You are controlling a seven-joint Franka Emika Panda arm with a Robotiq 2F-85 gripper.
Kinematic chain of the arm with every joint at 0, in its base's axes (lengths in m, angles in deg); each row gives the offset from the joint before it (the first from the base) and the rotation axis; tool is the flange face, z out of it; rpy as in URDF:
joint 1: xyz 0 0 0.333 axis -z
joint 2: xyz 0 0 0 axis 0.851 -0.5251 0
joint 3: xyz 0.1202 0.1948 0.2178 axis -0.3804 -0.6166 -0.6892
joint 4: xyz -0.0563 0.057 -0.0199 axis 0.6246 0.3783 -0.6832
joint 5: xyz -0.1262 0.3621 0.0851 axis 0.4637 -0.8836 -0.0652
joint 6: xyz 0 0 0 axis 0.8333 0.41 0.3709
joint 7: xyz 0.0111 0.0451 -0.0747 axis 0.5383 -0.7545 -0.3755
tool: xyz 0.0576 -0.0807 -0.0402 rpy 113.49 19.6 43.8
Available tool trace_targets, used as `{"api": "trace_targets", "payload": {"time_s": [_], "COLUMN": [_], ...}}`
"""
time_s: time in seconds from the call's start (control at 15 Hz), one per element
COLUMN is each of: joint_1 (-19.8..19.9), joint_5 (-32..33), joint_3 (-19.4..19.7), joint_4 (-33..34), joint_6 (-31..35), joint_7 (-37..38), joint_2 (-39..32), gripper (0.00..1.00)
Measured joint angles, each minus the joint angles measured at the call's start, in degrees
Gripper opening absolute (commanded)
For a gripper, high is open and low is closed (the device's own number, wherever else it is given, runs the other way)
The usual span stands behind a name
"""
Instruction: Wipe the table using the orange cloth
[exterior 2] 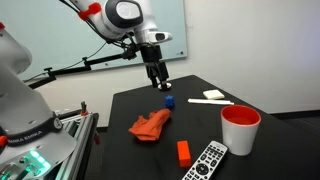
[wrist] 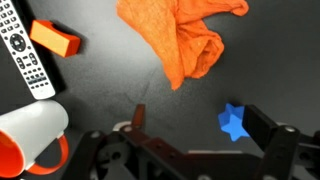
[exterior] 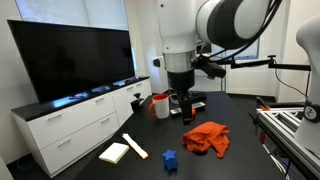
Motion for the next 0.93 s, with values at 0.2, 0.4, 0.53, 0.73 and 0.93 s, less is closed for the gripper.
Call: {"api": "trace_targets", "payload": {"time_s": [0.2, 0.4, 0.53, 0.73, 0.93], "joint_1": [0.0, 0.01, 0.03, 0.06, 0.26], "joint_5": [-4.62, -5.97, -6.61, -7.36, -7.57], "joint_3": [-0.2, -0.22, -0.22, -0.22, -0.22], "joint_4": [2.64, 3.84, 4.16, 4.19, 4.19], "joint_6": [-4.56, -7.16, -8.27, -8.87, -8.9], "joint_7": [-1.44, -1.45, -1.52, -1.63, -1.79], "joint_2": [4.21, 6.78, 7.54, 7.86, 7.86], "gripper": [1.0, 1.0, 1.0, 1.0, 1.0]}}
